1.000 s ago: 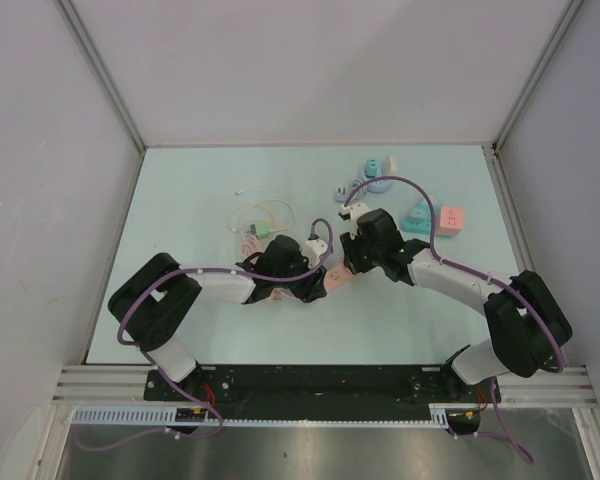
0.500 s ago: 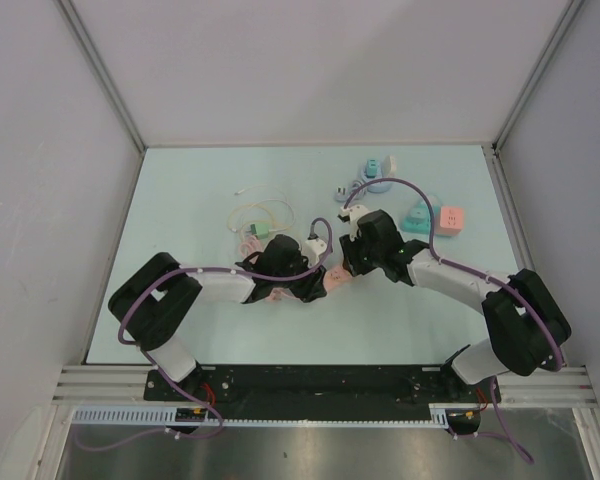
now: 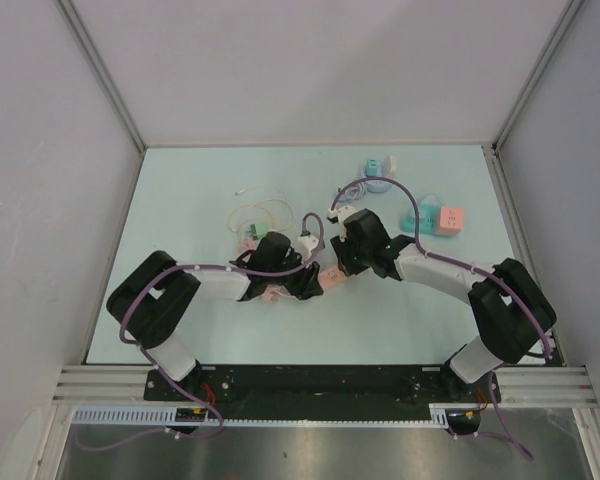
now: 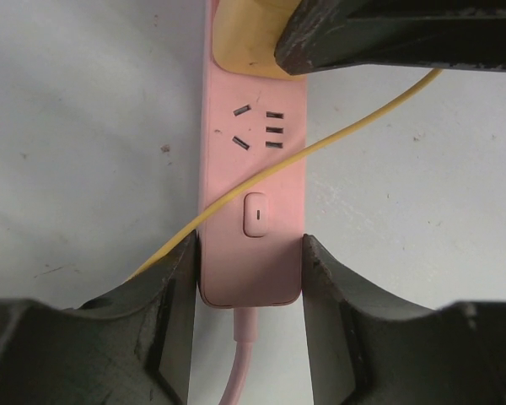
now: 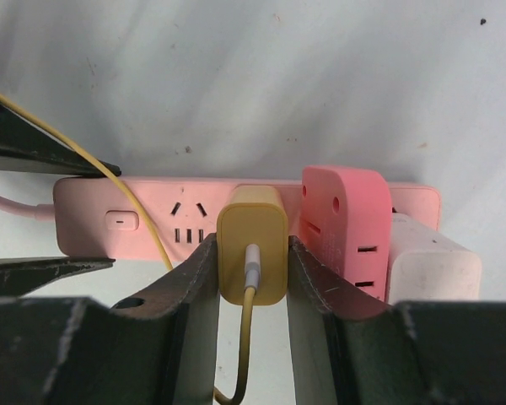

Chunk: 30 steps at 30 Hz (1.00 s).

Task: Insert the plug
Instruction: Insert the plug into the socket.

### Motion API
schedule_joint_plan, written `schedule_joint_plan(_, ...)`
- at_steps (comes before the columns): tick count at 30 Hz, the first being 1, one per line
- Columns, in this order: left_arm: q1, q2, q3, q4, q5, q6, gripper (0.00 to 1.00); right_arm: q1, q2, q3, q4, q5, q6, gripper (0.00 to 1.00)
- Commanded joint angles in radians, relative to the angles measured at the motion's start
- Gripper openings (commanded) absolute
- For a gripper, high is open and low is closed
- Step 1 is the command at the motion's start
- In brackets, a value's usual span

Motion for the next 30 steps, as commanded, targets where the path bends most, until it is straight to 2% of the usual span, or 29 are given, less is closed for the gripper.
schedule_joint_plan(1, 0.121, 0.003, -0.055, -0.041, -0.021, -0.06, 0.31, 0.018, 0.072, -0.008, -0.105, -0.027, -0.019, 0.0)
schedule_joint_plan(10, 0.143, 0.004, -0.052, -0.047, -0.023, -0.065, 0.31, 0.03, 0.166, 0.049, -0.125, -0.033, -0.034, 0.0)
schedule_joint_plan(17, 0.141, -0.025, -0.072, -0.024, -0.026, -0.043, 0.33, 0.051, 0.24, 0.115, -0.248, -0.044, -0.01, 0.0)
schedule_joint_plan(22, 0.137, -0.037, -0.078, -0.009, -0.015, -0.043, 0.33, 0.073, 0.298, 0.104, -0.305, -0.035, 0.019, 0.0)
schedule_joint_plan(28, 0.137, -0.104, -0.121, 0.025, -0.026, -0.08, 0.4, 0.104, 0.292, 0.086, -0.291, -0.044, 0.056, 0.0)
schedule_joint_plan(30, 0.137, -0.137, -0.133, 0.026, -0.049, -0.105, 0.47, 0.104, 0.293, 0.084, -0.283, -0.058, 0.056, 0.0)
